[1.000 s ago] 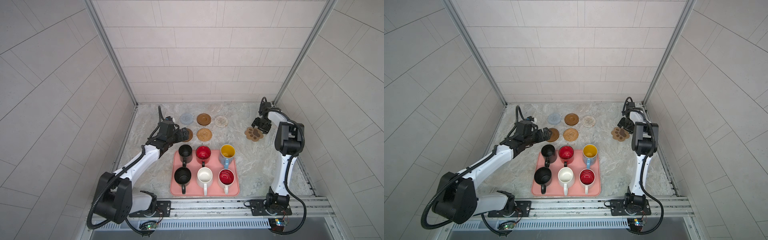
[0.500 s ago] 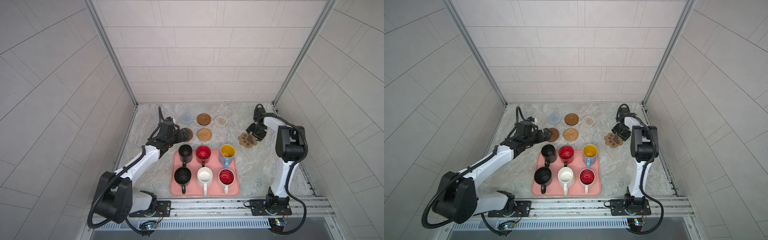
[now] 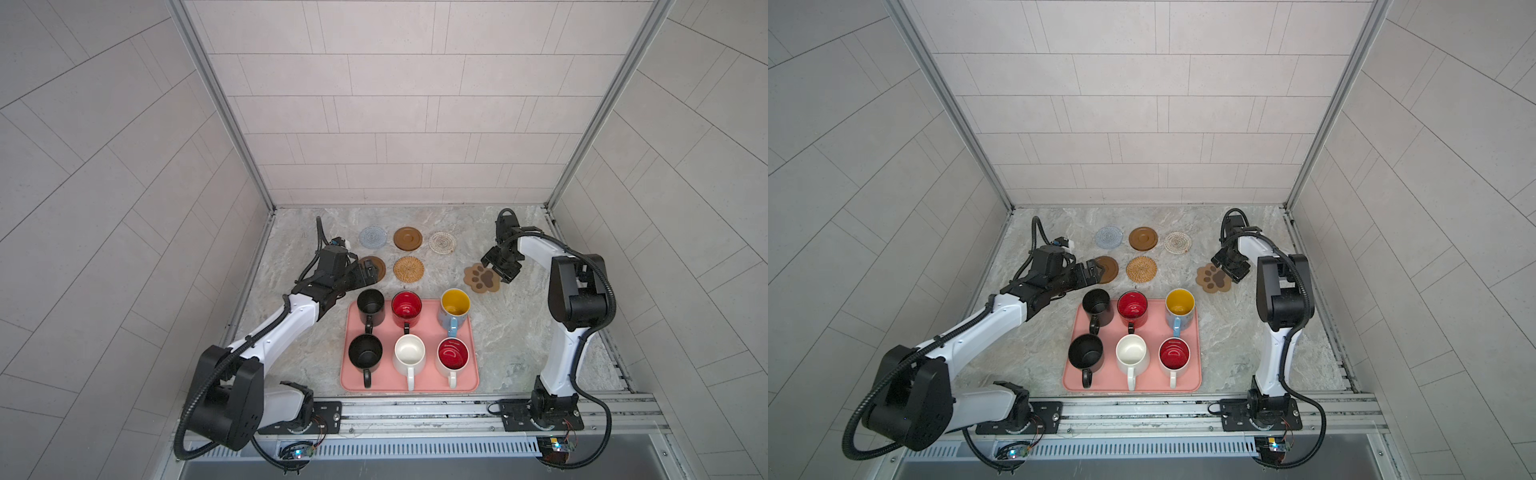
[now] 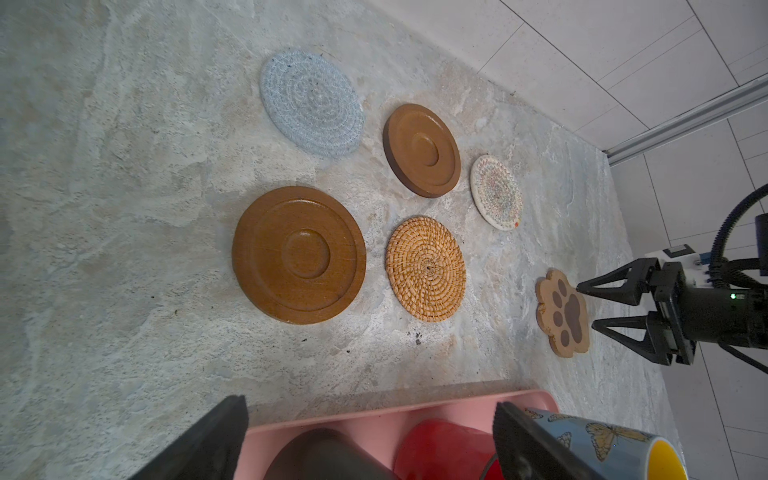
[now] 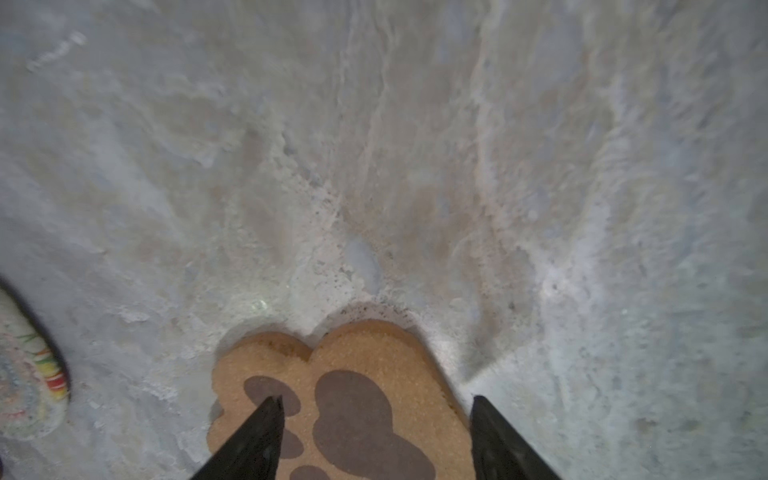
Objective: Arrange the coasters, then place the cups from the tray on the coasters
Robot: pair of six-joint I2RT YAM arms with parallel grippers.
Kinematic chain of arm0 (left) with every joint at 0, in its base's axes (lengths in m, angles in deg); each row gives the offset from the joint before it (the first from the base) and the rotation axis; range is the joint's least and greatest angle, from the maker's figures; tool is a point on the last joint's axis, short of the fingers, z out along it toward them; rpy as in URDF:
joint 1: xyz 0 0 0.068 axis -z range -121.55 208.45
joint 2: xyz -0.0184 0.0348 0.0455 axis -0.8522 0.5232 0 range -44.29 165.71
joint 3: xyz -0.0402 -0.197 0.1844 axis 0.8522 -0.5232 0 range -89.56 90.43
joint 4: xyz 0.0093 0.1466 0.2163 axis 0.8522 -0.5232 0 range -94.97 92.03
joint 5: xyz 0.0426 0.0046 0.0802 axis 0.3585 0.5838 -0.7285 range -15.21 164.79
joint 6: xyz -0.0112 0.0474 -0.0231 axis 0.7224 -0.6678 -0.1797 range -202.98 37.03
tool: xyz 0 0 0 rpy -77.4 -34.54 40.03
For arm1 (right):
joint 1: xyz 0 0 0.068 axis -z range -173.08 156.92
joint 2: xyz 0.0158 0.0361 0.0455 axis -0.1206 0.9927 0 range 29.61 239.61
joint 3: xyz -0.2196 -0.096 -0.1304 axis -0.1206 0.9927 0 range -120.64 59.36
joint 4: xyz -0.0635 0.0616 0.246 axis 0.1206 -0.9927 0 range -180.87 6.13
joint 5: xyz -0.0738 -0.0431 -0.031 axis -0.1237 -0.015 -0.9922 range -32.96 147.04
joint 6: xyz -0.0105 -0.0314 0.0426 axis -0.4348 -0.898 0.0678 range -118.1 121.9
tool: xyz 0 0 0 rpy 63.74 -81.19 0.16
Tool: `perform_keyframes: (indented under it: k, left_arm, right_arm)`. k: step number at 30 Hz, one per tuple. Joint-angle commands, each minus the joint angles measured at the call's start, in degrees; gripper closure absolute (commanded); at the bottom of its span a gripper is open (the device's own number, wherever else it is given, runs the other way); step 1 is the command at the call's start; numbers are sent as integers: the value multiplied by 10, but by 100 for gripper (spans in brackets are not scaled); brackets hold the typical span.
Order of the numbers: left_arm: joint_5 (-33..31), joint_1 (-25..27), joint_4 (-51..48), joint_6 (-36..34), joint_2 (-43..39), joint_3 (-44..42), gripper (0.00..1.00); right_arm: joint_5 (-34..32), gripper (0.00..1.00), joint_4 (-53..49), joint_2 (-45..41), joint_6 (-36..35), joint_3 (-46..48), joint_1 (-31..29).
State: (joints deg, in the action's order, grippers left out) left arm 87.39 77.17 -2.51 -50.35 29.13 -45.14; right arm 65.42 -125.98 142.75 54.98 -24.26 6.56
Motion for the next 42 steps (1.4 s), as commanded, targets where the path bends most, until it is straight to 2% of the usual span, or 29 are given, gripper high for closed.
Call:
perform_keyframes:
  k: [1, 9, 16, 24, 42]
  left_arm:
    - [-5, -4, 8, 4, -17, -8, 0]
    - [-6, -4, 5, 5, -20, -8, 0]
    - [-12, -4, -7, 2, -29, -8, 0]
    - [-6, -4, -8, 4, -24, -3, 0]
    - [-9, -4, -13, 10, -23, 1, 0]
  right_arm:
    - [-18, 26, -41, -42, -61, -27, 1]
    - [24, 26, -56, -42, -195, -14, 11]
    - [87, 27, 7, -53, -244, 55, 37]
    - [119, 29, 38, -44, -267, 90, 48]
    - [166, 40, 70, -25, -257, 102, 40]
